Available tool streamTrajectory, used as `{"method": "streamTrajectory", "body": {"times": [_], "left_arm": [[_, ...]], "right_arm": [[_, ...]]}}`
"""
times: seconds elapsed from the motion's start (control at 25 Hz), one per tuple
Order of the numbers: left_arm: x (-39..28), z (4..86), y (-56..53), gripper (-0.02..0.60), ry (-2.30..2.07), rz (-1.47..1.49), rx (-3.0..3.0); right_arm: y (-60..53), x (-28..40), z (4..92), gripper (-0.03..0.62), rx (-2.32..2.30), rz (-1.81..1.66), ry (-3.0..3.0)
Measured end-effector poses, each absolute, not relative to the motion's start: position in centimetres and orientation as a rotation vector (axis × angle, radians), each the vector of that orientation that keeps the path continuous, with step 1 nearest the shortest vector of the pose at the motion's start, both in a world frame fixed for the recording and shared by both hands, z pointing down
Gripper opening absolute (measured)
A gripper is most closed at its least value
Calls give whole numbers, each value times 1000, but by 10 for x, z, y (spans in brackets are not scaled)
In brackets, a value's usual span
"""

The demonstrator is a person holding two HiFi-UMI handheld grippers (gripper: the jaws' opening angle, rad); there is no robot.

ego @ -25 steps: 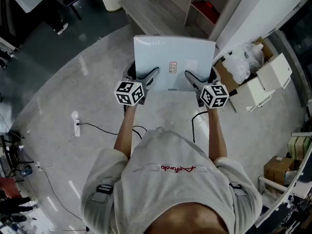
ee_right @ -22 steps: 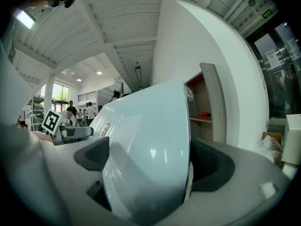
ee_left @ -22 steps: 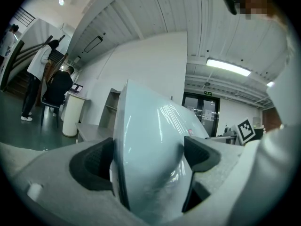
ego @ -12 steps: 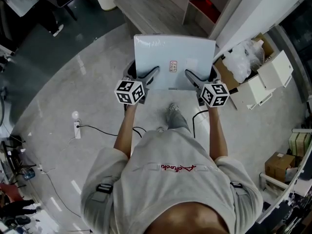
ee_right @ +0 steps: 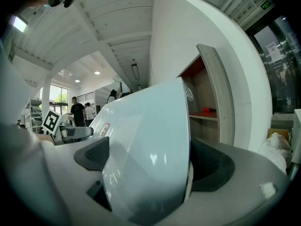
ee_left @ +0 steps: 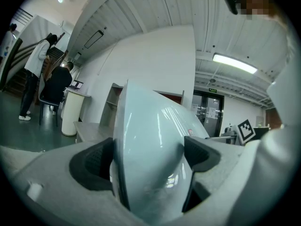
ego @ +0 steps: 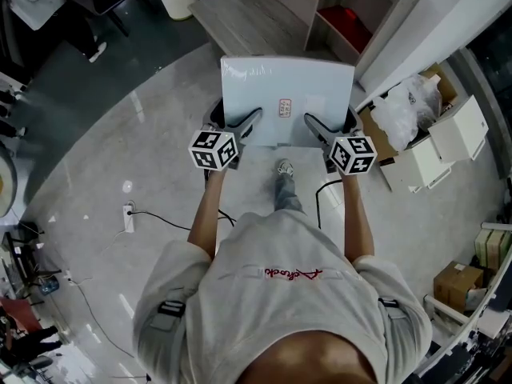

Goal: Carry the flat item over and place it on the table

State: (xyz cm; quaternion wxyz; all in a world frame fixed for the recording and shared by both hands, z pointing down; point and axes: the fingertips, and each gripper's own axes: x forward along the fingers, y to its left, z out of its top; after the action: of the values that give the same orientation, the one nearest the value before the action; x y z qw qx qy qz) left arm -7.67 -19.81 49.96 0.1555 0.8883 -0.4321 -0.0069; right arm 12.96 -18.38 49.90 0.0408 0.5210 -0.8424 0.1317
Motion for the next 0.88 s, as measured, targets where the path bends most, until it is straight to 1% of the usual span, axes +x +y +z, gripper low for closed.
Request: {"method": "streamTrajectory", "body": {"times": [0.56, 0.88], "left_arm": [[-58, 496, -320, 482, -1314, -11, 2490], [-52, 498, -369, 482, -1332, 3, 2471]], "right_arm": [[-318, 148, 497, 549, 1507, 426, -2614], [-370, 155, 500, 549, 1486, 446, -2619]]}}
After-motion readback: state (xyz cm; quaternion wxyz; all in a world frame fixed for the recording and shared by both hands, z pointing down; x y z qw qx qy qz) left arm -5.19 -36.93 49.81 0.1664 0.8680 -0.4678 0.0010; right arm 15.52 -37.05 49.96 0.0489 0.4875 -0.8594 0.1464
